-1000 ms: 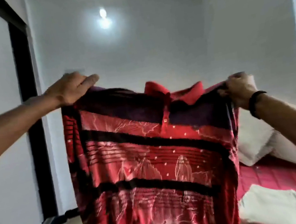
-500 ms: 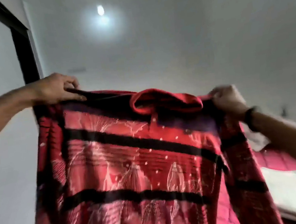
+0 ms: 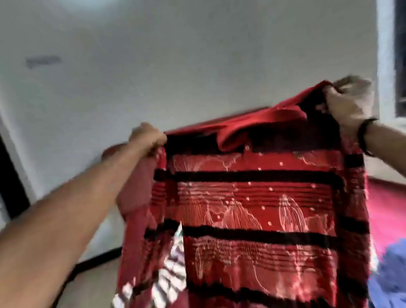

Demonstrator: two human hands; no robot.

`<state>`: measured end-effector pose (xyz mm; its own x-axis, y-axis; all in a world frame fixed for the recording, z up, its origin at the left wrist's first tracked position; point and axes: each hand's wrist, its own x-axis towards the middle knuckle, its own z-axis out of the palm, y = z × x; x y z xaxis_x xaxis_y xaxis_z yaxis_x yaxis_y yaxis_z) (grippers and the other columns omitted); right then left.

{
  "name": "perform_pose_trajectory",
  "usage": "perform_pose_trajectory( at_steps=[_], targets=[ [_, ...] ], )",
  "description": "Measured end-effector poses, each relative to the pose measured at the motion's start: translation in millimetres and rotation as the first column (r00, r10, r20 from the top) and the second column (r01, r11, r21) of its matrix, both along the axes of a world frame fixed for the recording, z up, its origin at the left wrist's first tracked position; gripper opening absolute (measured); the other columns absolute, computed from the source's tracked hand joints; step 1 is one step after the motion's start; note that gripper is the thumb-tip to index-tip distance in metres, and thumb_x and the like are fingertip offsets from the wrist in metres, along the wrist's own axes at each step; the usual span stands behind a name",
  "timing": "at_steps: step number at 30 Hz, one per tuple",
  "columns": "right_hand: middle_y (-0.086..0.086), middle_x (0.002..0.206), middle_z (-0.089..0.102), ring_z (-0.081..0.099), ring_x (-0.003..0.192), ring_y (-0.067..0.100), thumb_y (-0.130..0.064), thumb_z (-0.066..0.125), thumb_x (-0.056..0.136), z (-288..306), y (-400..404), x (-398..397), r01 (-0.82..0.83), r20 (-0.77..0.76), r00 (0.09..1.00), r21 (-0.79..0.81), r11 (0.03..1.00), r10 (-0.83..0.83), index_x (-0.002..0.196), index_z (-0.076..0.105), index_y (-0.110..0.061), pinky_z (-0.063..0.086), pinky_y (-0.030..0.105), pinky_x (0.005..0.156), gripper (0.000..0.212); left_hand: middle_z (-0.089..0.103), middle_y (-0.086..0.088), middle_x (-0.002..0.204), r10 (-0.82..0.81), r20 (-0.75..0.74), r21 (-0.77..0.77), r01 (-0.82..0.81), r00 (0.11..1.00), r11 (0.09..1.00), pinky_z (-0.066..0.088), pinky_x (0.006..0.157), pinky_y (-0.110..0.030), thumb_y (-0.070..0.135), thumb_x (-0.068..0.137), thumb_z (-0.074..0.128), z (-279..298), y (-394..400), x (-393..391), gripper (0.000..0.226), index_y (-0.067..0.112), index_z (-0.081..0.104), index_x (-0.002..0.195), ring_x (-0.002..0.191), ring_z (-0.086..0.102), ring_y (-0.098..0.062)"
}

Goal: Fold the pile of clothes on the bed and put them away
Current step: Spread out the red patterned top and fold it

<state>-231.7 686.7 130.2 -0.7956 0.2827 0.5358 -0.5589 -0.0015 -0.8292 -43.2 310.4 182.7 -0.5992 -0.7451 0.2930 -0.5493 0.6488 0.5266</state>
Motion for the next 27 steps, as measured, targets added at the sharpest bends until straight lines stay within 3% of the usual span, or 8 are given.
perform_pose_trajectory(
  at_steps=[3, 7, 13, 17, 19, 21, 24, 27],
  targets=[
    [0.005, 0.075, 0.064, 0.068, 0.057, 0.002, -0.038, 0.069, 0.091, 65.1, 42.4, 13.1, 0.219, -0.158, 0.965, 0.04, 0.975, -0.21, 0.095, 0.065, -0.005, 0.05, 0.021, 0.054, 0.033, 0.064, -0.012, 0.05, -0.164, -0.286, 0.239, 0.236, 0.944, 0.942, 0.055, 0.042, -0.033, -0.006, 0.094, 0.046, 37.4, 36.4, -52.5, 0.017, -0.003, 0.063, 0.095, 0.037, 0.063, -0.021],
    [0.003, 0.084, 0.059, 0.059, 0.081, 0.022, -0.045, 0.062, 0.092, 124.7, 63.0, 59.3, 0.454, -0.465, 0.808, 0.099, 0.885, -0.362, 0.093, 0.063, -0.01, 0.036, 0.027, 0.071, 0.035, 0.067, -0.018, 0.064, -0.175, -0.594, 0.264, 0.396, 0.785, 0.88, 0.039, 0.025, -0.023, -0.004, 0.102, 0.041, 94.3, 59.7, -101.8, 0.013, -0.001, 0.053, 0.099, 0.025, 0.053, -0.011],
    [-0.006, 0.07, 0.062, 0.055, 0.06, 0.018, -0.049, 0.059, 0.098, 54.6, 26.4, 169.6, 0.398, -0.56, 0.826, 0.498, 0.77, -0.065, 0.095, 0.051, -0.024, 0.046, 0.04, 0.06, 0.026, 0.068, -0.009, 0.068, 0.048, -0.793, 0.434, 0.507, 0.608, 0.745, 0.043, 0.032, -0.022, 0.025, 0.1, 0.053, 53.9, 10.0, -136.3, 0.028, 0.011, 0.057, 0.076, 0.045, 0.061, -0.021],
    [-0.015, 0.054, 0.042, 0.053, 0.056, 0.01, -0.048, 0.053, 0.097, -71.0, -32.5, 217.3, 0.136, -0.333, 0.887, 0.85, 0.509, 0.319, 0.086, 0.045, -0.029, 0.035, 0.013, 0.044, 0.023, 0.064, 0.0, 0.076, -0.143, -0.528, 0.378, 0.383, 0.837, 0.843, 0.05, 0.066, -0.026, 0.016, 0.086, 0.078, -68.9, -70.3, -155.0, 0.023, 0.016, 0.06, 0.07, 0.075, 0.063, -0.019],
    [-0.006, 0.065, 0.044, 0.06, 0.064, 0.009, -0.055, 0.041, 0.101, -125.0, -63.8, 227.3, -0.02, -0.045, 0.922, 0.986, 0.164, 0.384, 0.093, 0.028, -0.033, 0.037, 0.021, 0.051, 0.027, 0.074, 0.003, 0.09, -0.154, -0.381, 0.209, 0.247, 0.912, 0.946, 0.052, 0.08, -0.027, 0.014, 0.078, 0.083, -144.0, -102.2, -146.6, 0.011, 0.02, 0.076, 0.085, 0.088, 0.067, -0.015],
    [-0.003, 0.106, 0.058, 0.065, 0.108, 0.018, -0.065, 0.031, 0.102, -182.8, -96.5, 229.0, -0.237, 0.27, 0.9, 0.962, -0.135, 0.341, 0.102, 0.018, -0.042, 0.041, 0.036, 0.073, 0.026, 0.078, 0.006, 0.099, -0.176, -0.235, 0.049, 0.192, 0.956, 0.98, 0.052, 0.082, -0.027, 0.018, 0.079, 0.076, -218.3, -116.1, -129.0, 0.02, 0.027, 0.079, 0.096, 0.094, 0.07, -0.015],
    [0.001, 0.131, 0.06, 0.059, 0.126, 0.03, -0.064, 0.035, 0.103, -252.4, -141.3, 233.0, -0.411, 0.497, 0.825, 0.854, -0.319, 0.268, 0.129, 0.016, -0.04, 0.041, 0.04, 0.082, 0.04, 0.078, 0.005, 0.106, -0.113, -0.112, 0.028, 0.117, 0.987, 0.993, 0.055, 0.087, -0.032, 0.023, 0.082, 0.067, -316.9, -148.2, -109.5, 0.023, 0.036, 0.077, 0.099, 0.103, 0.072, -0.023],
    [0.019, 0.113, 0.07, 0.07, 0.106, 0.043, -0.06, 0.043, 0.098, -310.9, -196.5, 241.0, -0.377, 0.51, 0.803, 0.835, -0.401, 0.307, 0.133, 0.048, -0.046, 0.057, 0.046, 0.082, 0.038, 0.077, 0.003, 0.113, -0.105, 0.034, -0.002, 0.105, 0.994, 0.994, 0.054, 0.091, -0.036, 0.027, 0.085, 0.064, -387.9, -189.9, -88.8, 0.027, 0.039, 0.076, 0.106, 0.109, 0.069, -0.03]
  ],
)
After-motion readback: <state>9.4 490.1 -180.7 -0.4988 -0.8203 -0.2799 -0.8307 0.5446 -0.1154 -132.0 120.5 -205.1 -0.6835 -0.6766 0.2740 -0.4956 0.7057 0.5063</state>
